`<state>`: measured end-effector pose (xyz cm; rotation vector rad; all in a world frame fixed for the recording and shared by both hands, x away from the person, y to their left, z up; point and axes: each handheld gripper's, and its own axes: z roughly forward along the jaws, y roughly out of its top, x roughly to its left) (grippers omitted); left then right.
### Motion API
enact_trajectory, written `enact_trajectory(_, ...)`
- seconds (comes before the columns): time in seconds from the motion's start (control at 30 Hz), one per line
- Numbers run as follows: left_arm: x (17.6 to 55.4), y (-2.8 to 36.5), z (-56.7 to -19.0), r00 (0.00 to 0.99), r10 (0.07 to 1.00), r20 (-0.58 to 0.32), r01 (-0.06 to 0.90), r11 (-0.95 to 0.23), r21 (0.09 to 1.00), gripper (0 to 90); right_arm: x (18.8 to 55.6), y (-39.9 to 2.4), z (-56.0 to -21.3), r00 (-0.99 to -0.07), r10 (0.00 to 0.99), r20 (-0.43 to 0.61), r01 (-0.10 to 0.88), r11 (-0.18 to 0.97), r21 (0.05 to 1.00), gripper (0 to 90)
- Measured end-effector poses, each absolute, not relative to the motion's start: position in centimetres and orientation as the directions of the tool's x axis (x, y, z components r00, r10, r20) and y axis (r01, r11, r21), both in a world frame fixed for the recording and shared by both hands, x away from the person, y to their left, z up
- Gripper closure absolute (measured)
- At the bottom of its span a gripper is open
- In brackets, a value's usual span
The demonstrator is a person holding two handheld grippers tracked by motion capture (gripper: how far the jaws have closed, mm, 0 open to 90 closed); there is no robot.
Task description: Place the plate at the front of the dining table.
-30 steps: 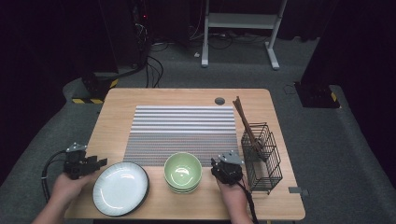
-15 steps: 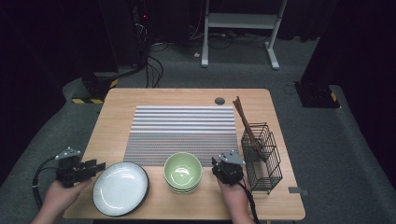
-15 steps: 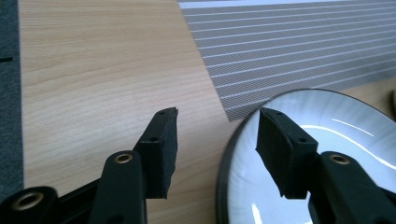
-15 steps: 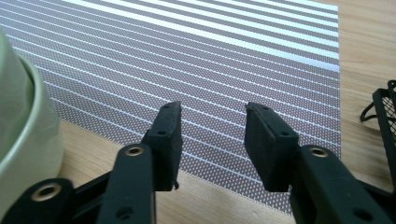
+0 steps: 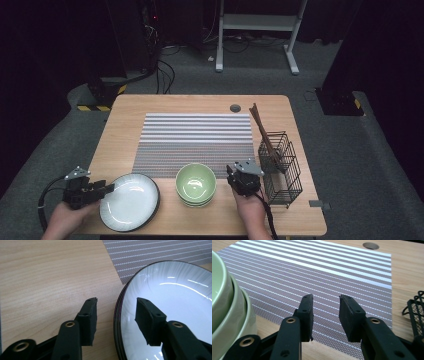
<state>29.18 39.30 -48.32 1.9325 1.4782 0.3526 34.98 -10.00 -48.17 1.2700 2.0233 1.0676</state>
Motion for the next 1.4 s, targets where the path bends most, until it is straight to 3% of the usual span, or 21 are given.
enact_trajectory(0.83,28.1,39.1,-48.8,0.303,0.931,-0.205,0.767,-0.111,0.632,67.3,33.8,-6.7,-42.7,-0.457,0.889,0.037,0.45,0.195,0.872,59.4)
enact_trajectory(1.17,27.8,38.9,-48.7,0.336,0.92,-0.199,0.763,-0.142,0.63,65.0,33.0,-3.8,-41.1,-0.496,0.867,0.042,0.427,0.202,0.882,58.7)
enact_trajectory(1.4,27.8,39.1,-48.3,0.327,0.925,-0.192,0.765,-0.141,0.628,57.4,32.8,-1.5,-41.3,-0.528,0.848,0.033,0.43,0.234,0.872,58.5)
